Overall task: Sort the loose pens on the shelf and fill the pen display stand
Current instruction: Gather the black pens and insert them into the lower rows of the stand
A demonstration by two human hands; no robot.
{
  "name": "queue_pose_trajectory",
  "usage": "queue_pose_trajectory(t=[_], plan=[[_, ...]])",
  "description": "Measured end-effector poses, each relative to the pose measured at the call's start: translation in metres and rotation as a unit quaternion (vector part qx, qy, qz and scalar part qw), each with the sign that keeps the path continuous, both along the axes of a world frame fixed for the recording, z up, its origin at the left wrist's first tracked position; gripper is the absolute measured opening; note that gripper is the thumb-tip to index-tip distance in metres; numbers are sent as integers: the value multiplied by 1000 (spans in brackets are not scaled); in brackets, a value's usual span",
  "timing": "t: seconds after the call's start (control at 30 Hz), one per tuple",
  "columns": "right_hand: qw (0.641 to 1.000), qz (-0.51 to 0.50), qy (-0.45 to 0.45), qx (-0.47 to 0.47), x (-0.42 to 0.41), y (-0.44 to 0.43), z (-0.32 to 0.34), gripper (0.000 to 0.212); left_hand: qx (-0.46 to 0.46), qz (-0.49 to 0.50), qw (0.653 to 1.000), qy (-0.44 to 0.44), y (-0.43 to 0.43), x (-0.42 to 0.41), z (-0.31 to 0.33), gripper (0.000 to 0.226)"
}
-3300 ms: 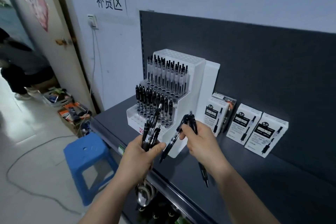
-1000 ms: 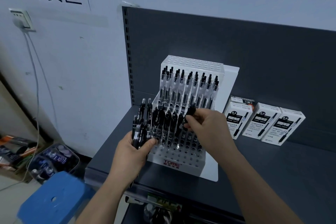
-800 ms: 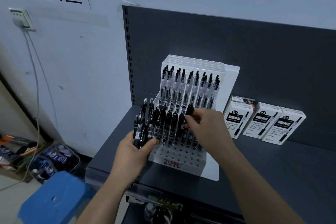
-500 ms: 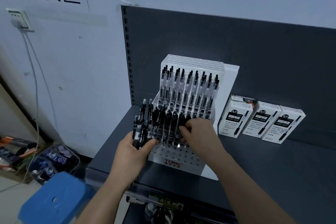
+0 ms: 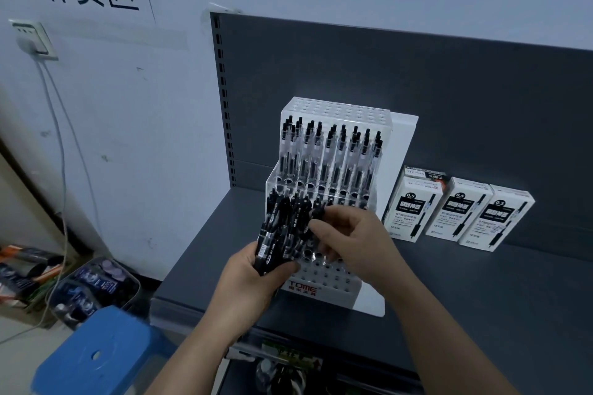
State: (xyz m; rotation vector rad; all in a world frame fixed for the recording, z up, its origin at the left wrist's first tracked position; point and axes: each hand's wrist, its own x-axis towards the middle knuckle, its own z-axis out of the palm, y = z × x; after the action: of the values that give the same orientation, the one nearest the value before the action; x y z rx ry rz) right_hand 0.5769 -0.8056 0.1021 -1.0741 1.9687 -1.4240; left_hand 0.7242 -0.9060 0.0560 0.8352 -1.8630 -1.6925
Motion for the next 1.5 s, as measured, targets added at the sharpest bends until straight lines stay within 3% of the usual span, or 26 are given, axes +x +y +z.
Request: queue_pose_trajectory(t=[0.23,0.37,0.53,0.73,0.93,1.2,1.3,1.4,1.5], plan=[[998,-41,-41,-12,-9,10,-1,9,-32,59,998,-12,8,-6,0,8],[979,-128,159,-23,-26,21,5,10,-25,85,996,-6,1,-3,-2,9],[951,-141,271,-42,-19,14,2,12,-35,79,996,-1,3,-3,0,9],[946,-133,294,-34,-22,4,2,20,-19,103,995,0,1,-1,0,14],[953,-105,274,82,-19,-4,-19,19,1,118,993,8,1,-1,1,16],[934,-93,312,146,-16,-13,-19,28,9,103,995,11,3,-1,1,16],[955,-92,255,116,-15,-2,-20,29,14,78,997,13,7,-3,3,15],[991,-77,107,23,-7,8,-16,20,18,46,999,1,14,-7,4,14],[999,-43,5,-24,-3,13,-10,7,21,24,999,-21,22,-13,3,14]])
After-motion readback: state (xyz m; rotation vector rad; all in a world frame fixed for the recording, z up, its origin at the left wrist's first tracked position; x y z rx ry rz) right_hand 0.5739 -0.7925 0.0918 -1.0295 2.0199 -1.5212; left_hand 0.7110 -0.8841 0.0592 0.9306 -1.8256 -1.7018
